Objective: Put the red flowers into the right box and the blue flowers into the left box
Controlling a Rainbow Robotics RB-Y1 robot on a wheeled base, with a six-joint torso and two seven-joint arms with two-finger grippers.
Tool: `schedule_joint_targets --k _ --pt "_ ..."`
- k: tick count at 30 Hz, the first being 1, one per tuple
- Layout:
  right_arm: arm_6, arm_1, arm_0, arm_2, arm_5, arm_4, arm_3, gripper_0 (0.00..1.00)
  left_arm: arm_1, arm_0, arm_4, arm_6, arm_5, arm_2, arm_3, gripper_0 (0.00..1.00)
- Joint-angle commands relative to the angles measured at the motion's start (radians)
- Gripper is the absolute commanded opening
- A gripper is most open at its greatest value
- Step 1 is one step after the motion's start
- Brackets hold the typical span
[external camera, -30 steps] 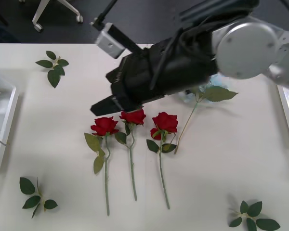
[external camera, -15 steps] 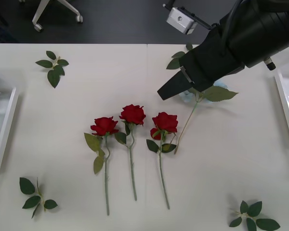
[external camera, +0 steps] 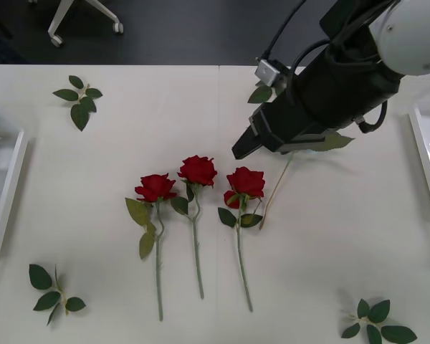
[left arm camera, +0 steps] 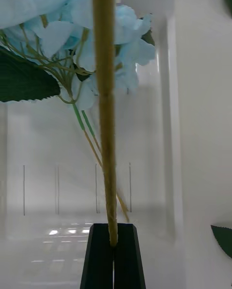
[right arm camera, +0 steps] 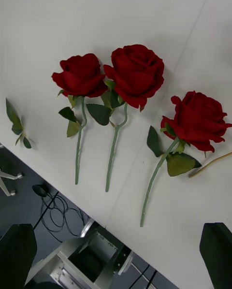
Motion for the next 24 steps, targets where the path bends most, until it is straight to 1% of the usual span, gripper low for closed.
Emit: schedule_joint_targets --k 1,6,13,19,24 --pt "-0.146 0.070 0.032 -0.019 0.004 0.112 0.033 1.00 0.032 -0.096 -0.097 0.036 -0.014 -0.042 0.076 0.01" --pt "-0.235 0.138 0.061 -0.016 0.018 0.238 0.094 1.00 0.053 -0.136 -0.218 0.037 -0.017 -0.116 0.132 0.01" --pt "-0.361 0.195 0.063 0.012 0.016 0.385 0.200 1.00 0.061 -0.145 -0.303 0.040 -0.041 -0.188 0.191 0.02" --pt "-0.455 0.230 0.063 0.055 0.018 0.534 0.294 1.00 0.059 -0.162 -0.318 0.037 -0.109 -0.249 0.289 0.02" --pt "-0.451 0.254 0.063 0.095 0.015 0.629 0.361 1.00 0.059 -0.157 -0.316 0.031 -0.117 -0.272 0.307 0.02"
